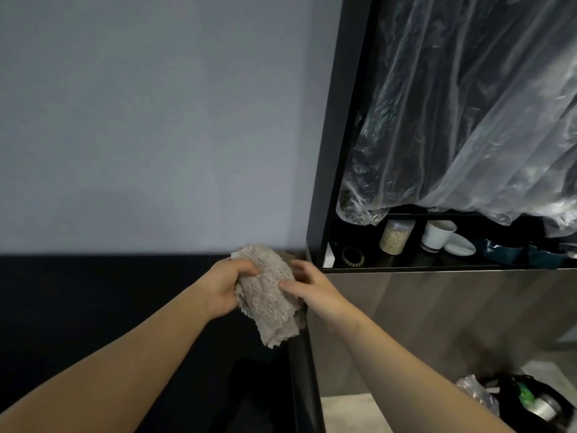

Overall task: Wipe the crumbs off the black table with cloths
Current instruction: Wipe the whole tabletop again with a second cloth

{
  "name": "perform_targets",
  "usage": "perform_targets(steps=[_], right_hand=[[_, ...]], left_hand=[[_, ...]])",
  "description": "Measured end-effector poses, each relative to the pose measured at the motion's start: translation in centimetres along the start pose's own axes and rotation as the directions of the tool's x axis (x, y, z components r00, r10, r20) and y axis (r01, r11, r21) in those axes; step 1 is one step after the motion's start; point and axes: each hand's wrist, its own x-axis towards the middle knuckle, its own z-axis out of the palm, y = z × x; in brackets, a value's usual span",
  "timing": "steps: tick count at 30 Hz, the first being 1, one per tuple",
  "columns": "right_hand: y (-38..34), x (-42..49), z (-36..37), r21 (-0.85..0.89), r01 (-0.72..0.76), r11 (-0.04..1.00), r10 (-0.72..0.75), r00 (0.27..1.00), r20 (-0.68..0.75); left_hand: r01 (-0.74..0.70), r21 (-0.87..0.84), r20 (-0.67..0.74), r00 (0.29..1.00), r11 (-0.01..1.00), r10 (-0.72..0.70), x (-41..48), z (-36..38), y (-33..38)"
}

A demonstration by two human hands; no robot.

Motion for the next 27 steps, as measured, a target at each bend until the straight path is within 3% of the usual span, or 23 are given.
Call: perform_targets(steps=[3,7,11,14,16,19,22,25,27], right_hand=[[0.6,1.0,1.5,0.008,-0.03,1.0,0.03,1.0,0.008],[1.7,3.3,3.6,0.118,-0.024,0.993,0.043,0.986,-0.16],[2.8,5.8,5.1,0.034,-0.144,0.989,0.146,0.986,-0.086],[3.6,8.8,4.7,-0.187,-0.168,0.968,0.135,0.975,-0.176],[4.2,11.0,4.1,-0.398,-0.177,0.9,0.093,0.97,-0.223],[4.7,14.3,4.0,-0.739,-0.12,0.663,0.03,0.99,-0.135],[4.7,17.2,4.4,-0.834,-0.036,0.551,0.076,0.997,0.008],[5.9,19.3,4.9,-0.882,0.016,0.471,0.174,0.979,0.11],[7.3,20.0,5.0,-0.901,-0.009,0.434,0.225,0.969,0.099]], left_hand=[[-0.082,-0.046,-0.036,0.996,0.996,0.081,1.4,-1.1,-0.5],[0.029,-0.002,-0.012,1.0,1.0,-0.029,3.0,-2.5,-2.4],[-0.106,0.314,-0.317,0.925,0.943,0.21,5.3,-4.3,-3.2],[-0.085,0.494,-0.329,0.903,0.865,0.277,7.9,-5.9,-2.4],[-0.035,0.58,-0.302,0.918,0.814,0.255,10.0,-6.6,-1.8],[-0.024,0.64,-0.295,0.915,0.768,0.274,13.2,-6.8,-1.1],[-0.005,0.72,-0.276,0.916,0.694,0.292,16.0,-7.2,-0.8],[0.082,0.853,-0.297,0.888,0.515,0.351,18.4,-8.6,-1.4],[0.158,0.903,-0.302,0.895,0.4,0.328,19.6,-9.2,-2.3]])
